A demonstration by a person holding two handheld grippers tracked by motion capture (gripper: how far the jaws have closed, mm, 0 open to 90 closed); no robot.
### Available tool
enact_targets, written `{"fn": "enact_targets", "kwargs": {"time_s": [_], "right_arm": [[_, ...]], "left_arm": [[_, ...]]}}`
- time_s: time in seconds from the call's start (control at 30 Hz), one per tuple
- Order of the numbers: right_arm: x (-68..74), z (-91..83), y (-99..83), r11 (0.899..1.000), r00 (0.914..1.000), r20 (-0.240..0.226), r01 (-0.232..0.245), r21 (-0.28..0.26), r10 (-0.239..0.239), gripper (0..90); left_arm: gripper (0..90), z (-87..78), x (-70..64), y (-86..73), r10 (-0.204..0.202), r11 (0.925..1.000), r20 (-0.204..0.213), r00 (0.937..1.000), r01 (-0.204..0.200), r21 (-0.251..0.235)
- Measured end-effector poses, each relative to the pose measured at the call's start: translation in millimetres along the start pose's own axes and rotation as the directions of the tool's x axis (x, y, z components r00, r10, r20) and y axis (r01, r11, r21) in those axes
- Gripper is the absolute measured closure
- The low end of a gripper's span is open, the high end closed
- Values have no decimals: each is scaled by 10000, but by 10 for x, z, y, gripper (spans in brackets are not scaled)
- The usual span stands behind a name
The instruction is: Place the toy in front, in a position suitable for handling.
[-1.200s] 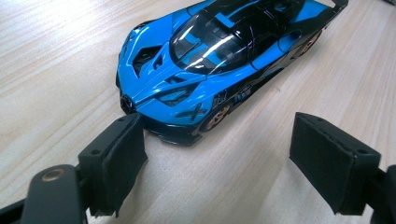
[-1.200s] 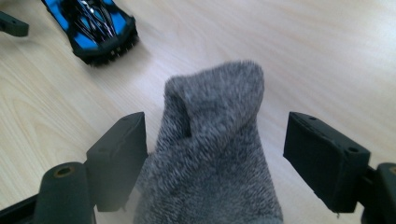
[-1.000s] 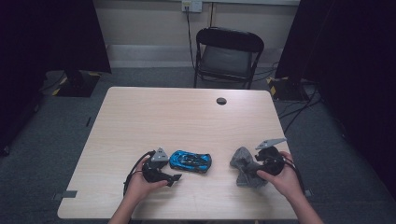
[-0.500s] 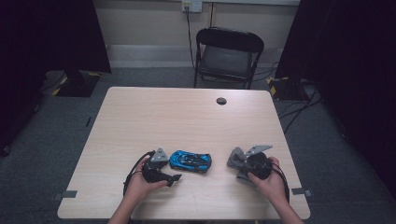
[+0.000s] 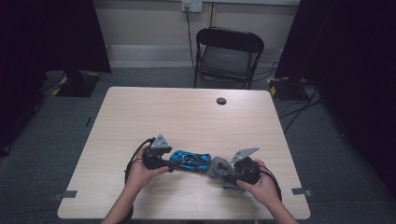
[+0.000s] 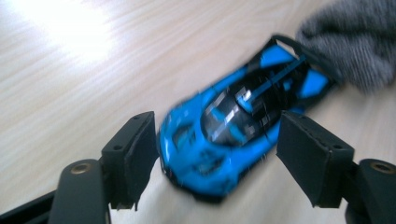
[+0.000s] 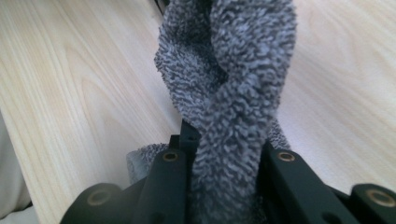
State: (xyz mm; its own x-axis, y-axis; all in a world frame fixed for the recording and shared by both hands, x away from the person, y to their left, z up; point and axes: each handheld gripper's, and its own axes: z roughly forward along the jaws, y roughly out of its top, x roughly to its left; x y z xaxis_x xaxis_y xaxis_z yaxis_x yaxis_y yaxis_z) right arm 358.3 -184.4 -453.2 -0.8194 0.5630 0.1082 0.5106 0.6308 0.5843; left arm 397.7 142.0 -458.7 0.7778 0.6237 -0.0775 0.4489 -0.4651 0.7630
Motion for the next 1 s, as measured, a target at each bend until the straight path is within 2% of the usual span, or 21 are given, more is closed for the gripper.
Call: {"fn": "enact_targets", "kwargs": {"time_s": [0.1,0.13,0.23,0.27,0.3,0.37,0.4,0.43,0.47,0.53,0.7,0.77,0.83,0.87,0.9,0.93,1.0], "right_arm": [[-11,28,-13,9999,9999,-86,78,83,-78,760],[-17,43,-15,9998,9997,-173,148,98,-146,759],[-27,72,2,9995,9995,-246,197,259,-191,759],[-32,94,21,9992,9992,-288,294,286,-286,758],[-32,102,28,9988,9990,-310,343,339,-333,758],[-36,118,37,9986,9987,-307,426,326,-416,757],[-50,139,51,9990,9986,-384,369,237,-359,755],[-50,139,51,9990,9986,-384,369,237,-359,755],[-58,151,57,9993,9988,-376,326,183,-319,756],[-83,195,92,9997,9996,-144,227,39,-227,758],[-156,229,147,9998,9999,149,-18,-194,21,761],[-219,233,173,9989,9988,398,-286,-376,301,763],[-235,234,178,9985,9982,471,-349,-420,369,763],[-285,245,192,9966,9959,707,-528,-626,572,764],[-285,245,192,9966,9959,707,-528,-626,572,764],[-332,259,198,9931,9924,883,-784,-868,861,764],[-346,261,200,9922,9908,992,-827,-928,919,764]], "left_arm": [[296,111,23,81,86,9999,-149,9999,-84,121],[294,145,24,97,2,9998,-86,10000,-1,188],[304,222,41,91,68,9990,-284,9996,-55,446],[301,247,60,57,-161,9994,-90,9998,164,310],[303,247,60,57,-161,9994,-90,9998,164,310],[306,242,79,31,-426,9989,-53,9991,427,192],[319,242,95,-1,-775,9969,236,9967,771,169],[319,242,95,-1,-775,9969,236,9967,771,169],[319,247,103,-22,-1048,9944,471,9934,1041,172],[256,262,96,-58,-684,9956,526,9963,647,682],[264,250,121,-107,-773,9962,606,9952,747,449],[266,251,121,-98,-724,9964,600,9956,695,495],[266,255,119,-89,-694,9964,619,9957,663,520],[266,258,118,-79,-633,9965,619,9961,597,578],[266,258,118,-79,-633,9965,619,9961,597,578],[266,258,114,-78,-626,9966,600,9962,591,579],[266,255,111,-83,-630,9966,566,9964,598,561]]}}
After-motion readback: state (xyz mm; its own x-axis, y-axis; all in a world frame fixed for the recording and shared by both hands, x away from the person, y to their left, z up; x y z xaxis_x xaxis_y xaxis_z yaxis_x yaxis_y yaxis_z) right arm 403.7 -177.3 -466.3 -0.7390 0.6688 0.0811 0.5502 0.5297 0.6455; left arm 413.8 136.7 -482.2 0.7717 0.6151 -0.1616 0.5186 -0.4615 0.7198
